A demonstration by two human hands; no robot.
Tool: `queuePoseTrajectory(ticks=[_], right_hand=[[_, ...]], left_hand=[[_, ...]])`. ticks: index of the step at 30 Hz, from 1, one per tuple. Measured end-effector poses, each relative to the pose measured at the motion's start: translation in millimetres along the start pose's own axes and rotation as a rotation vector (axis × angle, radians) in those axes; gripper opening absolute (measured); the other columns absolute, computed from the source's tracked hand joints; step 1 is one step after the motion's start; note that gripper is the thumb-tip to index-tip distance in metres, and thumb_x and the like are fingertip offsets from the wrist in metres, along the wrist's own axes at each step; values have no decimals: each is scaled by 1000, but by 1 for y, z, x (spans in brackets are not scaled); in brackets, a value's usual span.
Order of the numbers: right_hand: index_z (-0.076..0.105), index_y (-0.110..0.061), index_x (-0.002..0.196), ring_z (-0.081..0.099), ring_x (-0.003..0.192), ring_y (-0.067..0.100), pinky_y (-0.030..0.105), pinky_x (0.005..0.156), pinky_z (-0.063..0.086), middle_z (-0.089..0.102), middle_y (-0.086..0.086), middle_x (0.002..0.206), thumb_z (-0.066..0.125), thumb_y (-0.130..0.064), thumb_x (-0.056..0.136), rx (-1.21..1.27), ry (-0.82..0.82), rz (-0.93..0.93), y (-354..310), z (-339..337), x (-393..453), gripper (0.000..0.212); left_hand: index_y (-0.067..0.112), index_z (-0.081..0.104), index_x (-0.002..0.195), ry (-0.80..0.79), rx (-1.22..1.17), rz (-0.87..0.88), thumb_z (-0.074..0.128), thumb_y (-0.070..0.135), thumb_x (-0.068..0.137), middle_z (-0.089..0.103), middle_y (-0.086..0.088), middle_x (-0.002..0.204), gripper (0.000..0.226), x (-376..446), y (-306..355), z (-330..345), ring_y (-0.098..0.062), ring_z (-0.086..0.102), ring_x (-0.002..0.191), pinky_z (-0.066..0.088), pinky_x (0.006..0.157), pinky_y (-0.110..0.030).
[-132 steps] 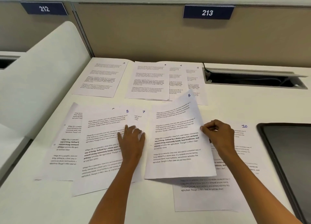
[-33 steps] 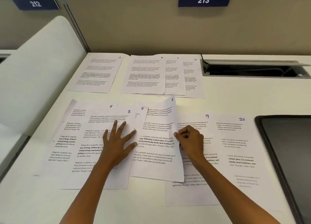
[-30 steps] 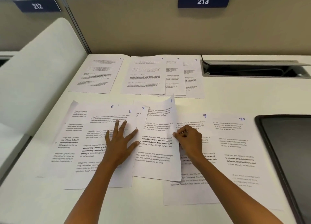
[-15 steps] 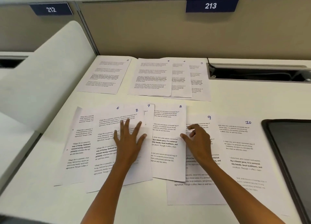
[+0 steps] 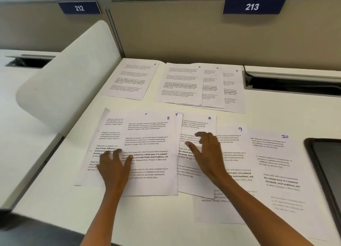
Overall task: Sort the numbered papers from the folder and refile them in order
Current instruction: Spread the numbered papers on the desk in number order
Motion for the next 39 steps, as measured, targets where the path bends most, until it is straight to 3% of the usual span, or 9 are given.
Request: queuePoseTrajectory(ticks=[4, 7, 9, 14, 20, 25, 30, 35, 39], right_hand=[[44, -13, 124, 55, 103, 24, 32, 78, 41, 57, 5, 112, 59, -63, 81, 35, -290, 125, -33, 50, 2, 68], [34, -7, 133, 53, 110, 30, 34, 84, 42, 53, 12, 122, 71, -43, 81, -18, -354, 223, -32, 71, -1, 73], [32, -5, 134, 51, 111, 31, 34, 85, 42, 50, 14, 125, 74, -30, 81, -24, -307, 283, -27, 71, 0, 72], [36, -11, 131, 43, 117, 32, 39, 90, 42, 40, 12, 130, 76, -43, 75, -279, -241, 316, -20, 57, 7, 76], [38, -10, 120, 55, 92, 26, 28, 69, 39, 55, 13, 112, 79, -6, 74, 86, -196, 429, -9, 55, 15, 62], [56, -15, 108, 58, 80, 18, 26, 68, 42, 60, -3, 82, 82, -12, 72, 373, -73, 478, -1, 38, 19, 44], [70, -13, 84, 63, 74, 12, 19, 64, 45, 66, -6, 77, 78, -19, 77, 433, 32, 397, -15, 1, 59, 12], [66, -9, 91, 62, 66, 16, 21, 55, 44, 68, 7, 82, 79, -15, 76, 502, 119, 449, -20, -27, 136, 21], [65, -7, 103, 62, 75, 23, 24, 66, 45, 67, 11, 92, 77, -13, 78, 478, 157, 465, -13, -28, 191, 28]], left_hand=[[16, 48, 130, -73, 19, -58, 64, 54, 80, 33, -18, 141, 65, 2, 7, 3, -28, 17, 139, 11, 109, -57], [18, 46, 132, -74, 26, -63, 61, 60, 78, 30, -17, 144, 70, -1, 9, 2, -26, 15, 140, 9, 110, -58], [18, 45, 132, -72, 39, -72, 60, 64, 76, 29, -16, 145, 74, -1, 9, 1, -26, 15, 140, 8, 110, -57], [18, 45, 130, -42, 79, -75, 55, 74, 71, 30, -17, 144, 83, -1, 9, 4, -29, 17, 139, 9, 109, -58], [15, 56, 112, 57, 47, -107, 41, 70, 82, 42, -18, 131, 64, 4, 3, 5, -32, 31, 131, 13, 106, -64], [12, 54, 113, 26, 54, -190, 57, 50, 85, 37, -20, 134, 47, 20, -6, 3, -34, 25, 133, 10, 104, -66], [1, 59, 111, 158, -18, 57, 68, 28, 84, 44, -26, 131, 39, 78, 29, -24, -43, 38, 125, 21, 106, -62], [2, 58, 118, 60, -101, 188, 61, 21, 90, 37, -18, 142, 34, 141, 80, -26, -37, 40, 125, 33, 103, -46], [4, 50, 129, -21, -31, 326, 58, 25, 92, 30, -16, 149, 43, 179, 120, -2, -34, 35, 131, 31, 106, -41]])
Point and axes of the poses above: each hand's wrist, its own x-axis towards the middle knuckle, its own z-axis out of the palm, y = z × x, the point moved 8 cm from there along x, towards the middle knuckle
